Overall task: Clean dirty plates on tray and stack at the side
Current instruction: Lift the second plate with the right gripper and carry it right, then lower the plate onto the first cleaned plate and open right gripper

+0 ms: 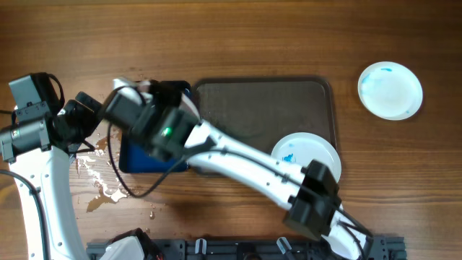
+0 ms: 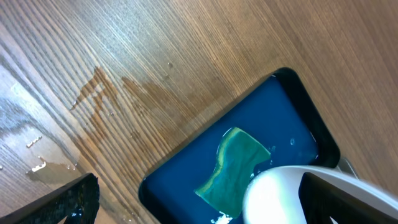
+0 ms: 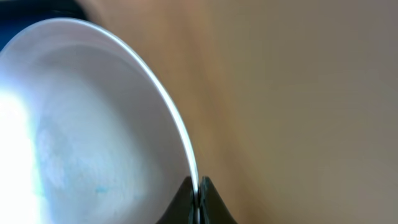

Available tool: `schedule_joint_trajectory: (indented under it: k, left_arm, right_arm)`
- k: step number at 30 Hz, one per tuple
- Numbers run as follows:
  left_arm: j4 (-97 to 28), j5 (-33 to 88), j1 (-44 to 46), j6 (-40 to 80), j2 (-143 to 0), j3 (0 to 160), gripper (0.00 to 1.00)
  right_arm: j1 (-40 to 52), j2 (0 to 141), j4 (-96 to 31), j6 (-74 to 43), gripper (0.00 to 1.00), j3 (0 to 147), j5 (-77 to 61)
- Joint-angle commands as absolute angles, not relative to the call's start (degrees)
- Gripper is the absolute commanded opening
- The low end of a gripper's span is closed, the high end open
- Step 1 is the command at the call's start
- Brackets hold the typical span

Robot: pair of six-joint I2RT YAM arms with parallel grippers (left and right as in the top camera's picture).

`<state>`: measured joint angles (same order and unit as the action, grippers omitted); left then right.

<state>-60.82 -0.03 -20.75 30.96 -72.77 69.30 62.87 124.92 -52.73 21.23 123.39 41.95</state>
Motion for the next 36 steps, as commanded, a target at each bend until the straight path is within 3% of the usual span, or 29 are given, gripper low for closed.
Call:
schedule_joint_trajectory:
  k: [1, 6, 15, 19, 24, 31, 32, 33, 34, 35, 36]
  left_arm:
    - [-60.90, 0.64, -21.12, 31.73, -72.99, 69.67, 1.00]
    - [-61.08, 0.89, -20.99, 31.73, -73.97, 69.65, 1.00]
    - [-59.53, 2.35, -12.62, 31.75, -81.41, 69.65, 1.00]
    - [-57.76, 2.35, -10.46, 31.75, -81.71, 69.65, 1.00]
    - [-57.45, 2.37, -9.96, 31.77, -81.78, 69.65, 1.00]
    - [-57.47, 2.37, -9.96, 31.75, -81.78, 69.65, 1.00]
    - [-57.47, 2.37, -9.96, 31.75, -81.78, 69.65, 1.00]
    - [-57.47, 2.39, -9.96, 31.75, -81.78, 69.65, 1.00]
    - [-57.47, 2.59, -9.96, 31.75, -81.78, 69.65, 1.00]
    - [-57.69, 2.83, -9.96, 31.75, -81.78, 69.65, 1.00]
    - [-57.87, 3.03, -9.96, 31.75, -81.78, 69.65, 1.00]
  right_arm:
    - [53.04, 124.77, -57.01, -8.95, 0.04, 124.18, 12.38]
    - [36.49, 121.91, -60.62, -23.83, 0.04, 124.18, -4.89]
    - [-4.36, 121.40, -76.82, -19.44, 0.04, 122.74, -9.08]
    - [-18.92, 121.45, -77.23, -18.24, 0.04, 116.22, -9.08]
    - [-30.44, 121.49, -71.05, -21.17, 0.04, 105.45, -9.06]
    - [-36.80, 123.20, -66.63, -22.63, 0.04, 101.10, -8.43]
    - [-36.69, 123.68, -66.61, -22.20, 0.09, 101.10, -8.45]
    - [-36.40, 123.76, -66.13, -21.04, 0.22, 101.10, -9.30]
    - [-35.92, 123.76, -65.17, -19.77, 0.49, 101.10, -10.68]
    - [-35.38, 123.76, -64.29, -19.05, 0.70, 101.10, -12.75]
    - [-35.07, 123.76, -63.92, -17.93, 0.77, 101.12, -14.63]
